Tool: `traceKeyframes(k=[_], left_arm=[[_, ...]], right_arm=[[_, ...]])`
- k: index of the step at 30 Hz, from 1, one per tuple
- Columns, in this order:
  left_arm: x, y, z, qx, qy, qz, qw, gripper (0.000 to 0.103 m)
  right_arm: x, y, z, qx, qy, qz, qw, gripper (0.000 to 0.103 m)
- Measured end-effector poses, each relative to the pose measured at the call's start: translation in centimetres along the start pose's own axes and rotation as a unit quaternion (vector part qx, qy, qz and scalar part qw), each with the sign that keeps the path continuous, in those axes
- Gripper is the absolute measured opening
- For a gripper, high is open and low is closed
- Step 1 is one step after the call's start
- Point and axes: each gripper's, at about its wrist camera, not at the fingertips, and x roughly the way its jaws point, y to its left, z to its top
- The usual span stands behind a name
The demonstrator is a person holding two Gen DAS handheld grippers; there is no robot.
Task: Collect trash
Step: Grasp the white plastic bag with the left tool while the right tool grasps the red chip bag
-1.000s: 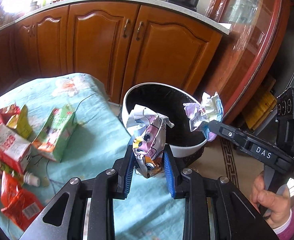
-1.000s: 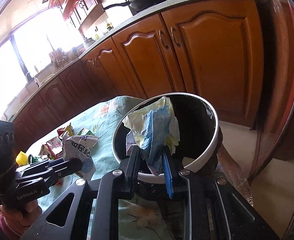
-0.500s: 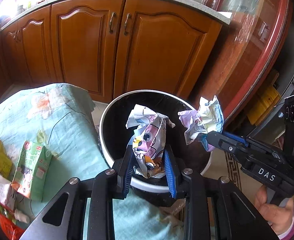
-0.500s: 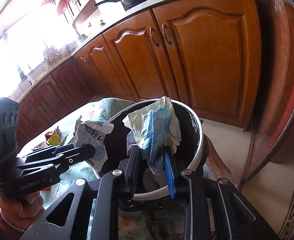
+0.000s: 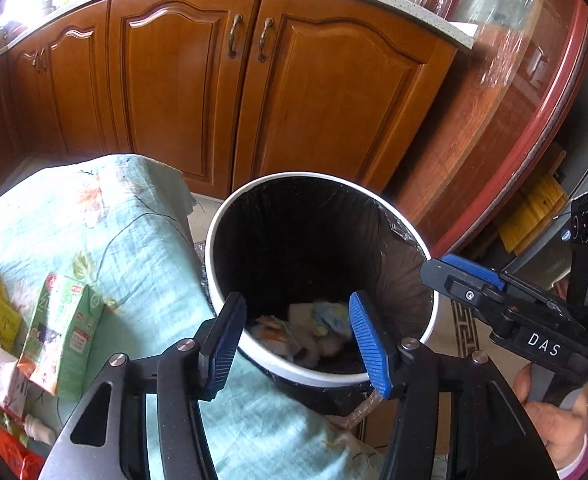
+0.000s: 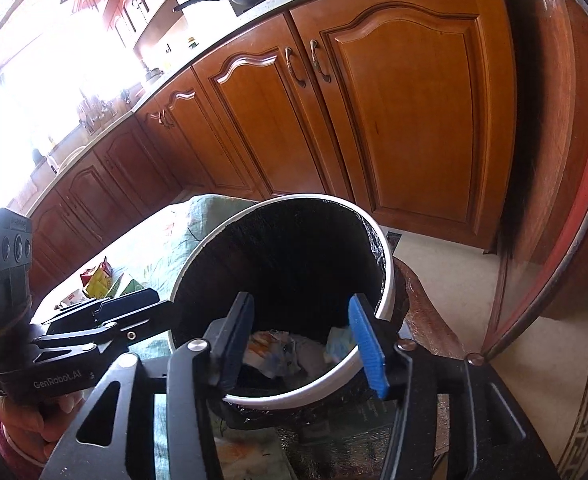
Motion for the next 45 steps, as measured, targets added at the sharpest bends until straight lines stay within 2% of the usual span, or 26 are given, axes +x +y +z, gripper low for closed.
traceKeyframes(k=[2, 4, 8, 16, 22, 30, 37, 45], left_arm=[[-1.3, 0.2, -0.7, -0.001, -0.015, 0.001, 0.9999, 0.06], [-2.7, 0.4, -1.5, -0.003, -0.032, 0.004, 0.9995, 0.063], [-5.6, 1.4, -4.3, -0.015, -0.056, 0.013, 0.9982, 0.065], [-11.3, 5.0, -9.9, -0.059, -0.077, 0.039, 0.9946, 0.065], [-16.5, 7.6, -13.9, -0.096, -0.096, 0.064, 0.9886, 0.065], [-21.1, 10.9, -17.9, -0.151, -0.111, 0.09, 0.9783, 0.065], [-22.9, 13.4, -19.3, -0.183, -0.115, 0.107, 0.9704, 0.065], [-24.5, 16.0, -19.1, -0.2, -0.126, 0.142, 0.9613, 0.065]], right_arm=[[-0.4, -0.2, -0.2, 0.008, -0.008, 0.008, 1.0, 0.073], [-1.0, -0.1, -0.6, 0.013, -0.016, 0.018, 1.0, 0.08], [-1.9, 1.1, -1.6, 0.015, -0.025, 0.029, 0.999, 0.082], [-2.3, 5.5, -4.2, 0.002, -0.015, 0.064, 0.998, 0.082], [-1.6, 9.0, -6.0, -0.014, 0.004, 0.087, 0.996, 0.082], [-0.2, 13.2, -8.2, -0.04, 0.029, 0.11, 0.993, 0.082], [1.0, 16.2, -9.3, -0.059, 0.047, 0.124, 0.989, 0.082], [2.0, 18.5, -9.1, -0.069, 0.053, 0.14, 0.986, 0.082]])
